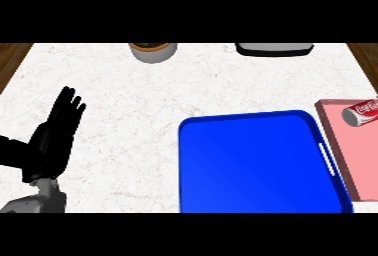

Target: Pick the can from the tray and place it in the cardboard box

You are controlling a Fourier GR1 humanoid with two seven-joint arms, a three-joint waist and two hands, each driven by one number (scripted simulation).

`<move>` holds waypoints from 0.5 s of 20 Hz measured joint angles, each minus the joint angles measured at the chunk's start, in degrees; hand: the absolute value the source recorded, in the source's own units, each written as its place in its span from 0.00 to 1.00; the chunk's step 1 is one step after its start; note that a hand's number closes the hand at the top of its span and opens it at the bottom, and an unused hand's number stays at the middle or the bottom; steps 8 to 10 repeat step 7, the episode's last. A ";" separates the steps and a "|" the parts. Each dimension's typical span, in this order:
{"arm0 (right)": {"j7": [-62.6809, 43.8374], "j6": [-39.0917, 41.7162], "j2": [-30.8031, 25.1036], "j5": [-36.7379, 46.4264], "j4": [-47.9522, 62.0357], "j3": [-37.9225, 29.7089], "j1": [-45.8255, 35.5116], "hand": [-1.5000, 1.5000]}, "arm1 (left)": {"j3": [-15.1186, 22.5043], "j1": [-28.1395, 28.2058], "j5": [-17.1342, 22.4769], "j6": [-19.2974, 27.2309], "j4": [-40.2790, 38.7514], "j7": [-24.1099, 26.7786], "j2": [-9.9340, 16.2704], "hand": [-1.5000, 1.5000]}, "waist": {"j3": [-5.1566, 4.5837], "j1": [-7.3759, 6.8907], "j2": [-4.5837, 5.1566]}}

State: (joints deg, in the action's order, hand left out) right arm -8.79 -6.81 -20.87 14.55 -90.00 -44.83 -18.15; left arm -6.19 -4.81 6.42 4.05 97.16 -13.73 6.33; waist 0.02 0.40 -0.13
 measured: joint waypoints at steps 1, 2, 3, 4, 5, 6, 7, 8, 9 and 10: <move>0.93 0.28 -0.02 -1.49 -0.36 -1.03 1.28 0.00 | 0.34 -0.01 -0.43 0.47 -0.25 0.30 -0.52 0.50 | 0.00 0.01 0.01; 1.06 0.22 0.84 -2.50 -2.32 -1.62 2.96 0.00 | 0.14 0.15 -0.34 0.30 -0.38 0.71 -0.44 0.50 | 0.00 0.04 0.01; 1.77 0.78 0.13 -4.18 -2.10 -2.87 3.84 0.00 | 0.41 0.22 -0.73 0.42 -0.51 1.02 -0.62 0.50 | 0.00 0.02 0.02; 3.10 1.18 0.15 -5.44 -1.96 -3.61 5.12 0.00 | 1.02 -0.03 -1.51 0.98 -0.72 1.06 -1.07 0.50 | -0.02 0.01 0.02; 3.41 1.68 -0.26 -6.85 -2.38 -4.51 6.17 0.00 | 1.02 -0.12 -1.49 1.09 -0.10 0.47 -1.01 0.50 | 0.00 -0.02 0.03; 4.11 2.04 -0.61 -8.14 -2.21 -5.34 7.14 0.00 | 1.00 0.15 -1.19 0.75 0.57 -0.04 -0.82 0.50 | -0.01 -0.06 0.03; 4.45 1.95 -0.98 -8.83 -2.06 -5.40 7.81 0.00 | 0.79 -0.48 -1.05 0.70 -0.03 -0.08 -0.75 0.50 | -0.01 -0.09 0.04; 4.45 1.95 -0.98 -8.83 -2.06 -5.40 7.81 0.00 | 0.79 -0.48 -1.05 0.70 -0.03 -0.08 -0.75 0.50 | -0.01 -0.09 0.04; 4.45 1.95 -0.98 -8.83 -2.06 -5.40 7.81 0.00 | 0.79 -0.48 -1.05 0.70 -0.03 -0.08 -0.75 0.50 | -0.01 -0.09 0.04; 4.45 1.95 -0.98 -8.83 -2.06 -5.40 7.81 0.00 | 0.79 -0.48 -1.05 0.70 -0.03 -0.08 -0.75 0.50 | -0.01 -0.09 0.04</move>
